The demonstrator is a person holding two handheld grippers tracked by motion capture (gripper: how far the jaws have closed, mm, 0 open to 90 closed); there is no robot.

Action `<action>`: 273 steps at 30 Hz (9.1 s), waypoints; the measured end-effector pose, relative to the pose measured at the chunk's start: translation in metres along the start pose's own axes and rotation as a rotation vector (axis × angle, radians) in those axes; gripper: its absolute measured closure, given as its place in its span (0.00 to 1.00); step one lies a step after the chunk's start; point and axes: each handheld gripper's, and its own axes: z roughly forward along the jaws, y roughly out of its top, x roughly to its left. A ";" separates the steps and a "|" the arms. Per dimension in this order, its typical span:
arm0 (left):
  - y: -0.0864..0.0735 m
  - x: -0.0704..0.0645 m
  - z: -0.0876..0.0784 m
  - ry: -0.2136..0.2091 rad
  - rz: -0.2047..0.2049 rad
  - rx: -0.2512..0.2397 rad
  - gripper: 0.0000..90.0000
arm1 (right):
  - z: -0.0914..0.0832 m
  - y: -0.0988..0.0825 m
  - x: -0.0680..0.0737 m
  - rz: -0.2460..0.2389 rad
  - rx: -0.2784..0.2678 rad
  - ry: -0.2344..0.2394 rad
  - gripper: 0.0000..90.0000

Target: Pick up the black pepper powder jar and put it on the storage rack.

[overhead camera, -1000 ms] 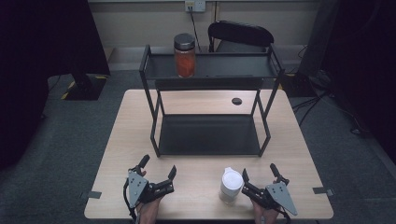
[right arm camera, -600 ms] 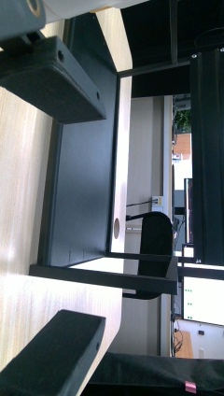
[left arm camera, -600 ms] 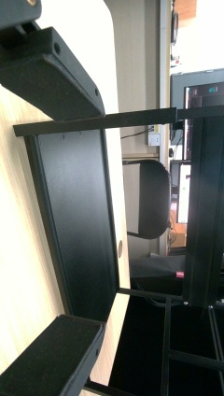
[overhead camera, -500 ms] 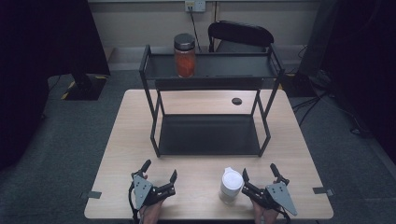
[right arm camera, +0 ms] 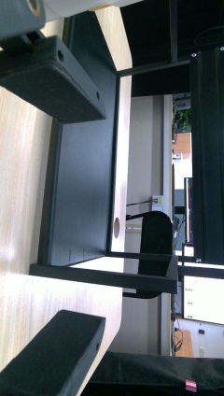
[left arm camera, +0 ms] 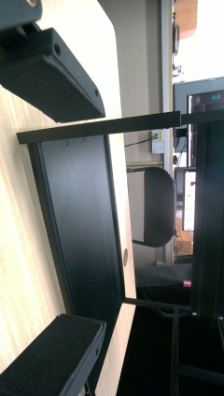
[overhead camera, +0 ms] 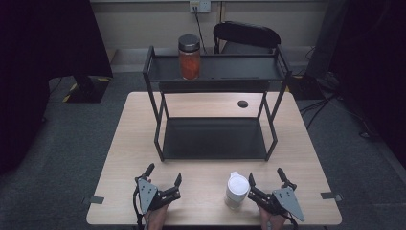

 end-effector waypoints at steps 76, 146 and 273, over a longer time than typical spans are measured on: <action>0.000 -0.001 0.000 0.006 0.000 0.000 0.00 | -0.023 0.039 0.039 0.021 0.173 0.230 0.29; 0.000 -0.001 0.000 0.005 0.001 0.001 0.01 | 0.009 0.112 0.028 0.003 0.063 0.276 0.34; 0.000 -0.001 0.000 0.005 0.003 0.002 0.02 | 0.237 0.295 0.050 -0.014 -0.037 0.141 0.34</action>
